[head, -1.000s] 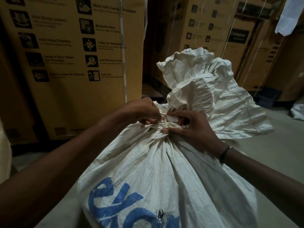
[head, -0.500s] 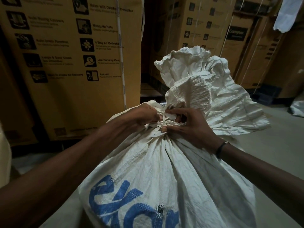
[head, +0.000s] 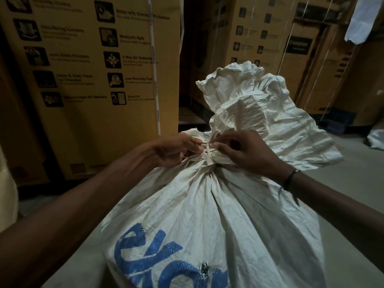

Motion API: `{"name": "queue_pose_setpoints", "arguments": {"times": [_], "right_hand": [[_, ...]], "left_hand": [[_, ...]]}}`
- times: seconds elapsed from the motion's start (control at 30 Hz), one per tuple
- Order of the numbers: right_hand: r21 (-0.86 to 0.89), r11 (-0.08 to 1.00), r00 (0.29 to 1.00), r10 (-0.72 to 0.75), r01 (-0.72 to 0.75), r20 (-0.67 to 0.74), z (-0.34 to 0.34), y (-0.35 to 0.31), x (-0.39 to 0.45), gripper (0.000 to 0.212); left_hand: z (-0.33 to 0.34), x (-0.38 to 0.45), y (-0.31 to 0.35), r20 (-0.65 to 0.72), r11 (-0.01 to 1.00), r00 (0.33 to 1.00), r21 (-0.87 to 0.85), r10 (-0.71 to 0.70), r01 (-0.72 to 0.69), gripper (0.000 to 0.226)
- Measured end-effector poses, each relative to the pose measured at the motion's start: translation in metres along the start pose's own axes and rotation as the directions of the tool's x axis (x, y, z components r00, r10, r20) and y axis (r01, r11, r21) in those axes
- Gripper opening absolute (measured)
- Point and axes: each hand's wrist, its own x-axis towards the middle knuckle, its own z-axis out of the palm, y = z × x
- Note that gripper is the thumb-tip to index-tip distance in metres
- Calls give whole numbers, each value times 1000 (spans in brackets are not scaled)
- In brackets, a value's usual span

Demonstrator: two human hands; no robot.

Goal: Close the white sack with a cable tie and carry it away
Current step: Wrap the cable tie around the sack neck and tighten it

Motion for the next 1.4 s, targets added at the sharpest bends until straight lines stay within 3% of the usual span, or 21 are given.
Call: {"name": "queue_pose_setpoints", "arguments": {"times": [0.17,0.33,0.67,0.8,0.9,1.03,1.2,1.3,1.4], "right_hand": [[-55,995,989,-80,87,123,-26,-3,18,19],[-210,913,913,-282,349,294,-33,-11,38,17],[-199,845,835,-401,496,377,-31,-13,37,21],[-196,870,861,-369,453,350,-31,-11,41,21],[-169,915,908,-312,367,280,-26,-4,42,16],[0,982,958,-183,188,222,-19,3,37,9],[233,972,961,-89,27,260,-16,12,33,8],[409,910,972,-30,-71,234,-9,16,32,10],[465,881,979,-14,-85,205,-6,17,31,19]], "left_hand": [[-5,5,-5,14,996,1000,-93,18,-17,27],[-7,6,-5,29,996,999,-84,40,-38,20],[-13,10,-9,28,998,998,-24,64,-63,21],[-19,11,-6,-3,993,1000,119,18,-18,42],[-24,9,-1,-84,966,996,260,11,12,35],[-27,7,-1,-71,961,997,276,2,17,62],[-25,10,-2,-95,931,993,364,62,-24,78],[-20,8,1,-116,902,987,428,111,-51,67],[-17,11,0,-112,926,988,373,104,-55,53]]}}
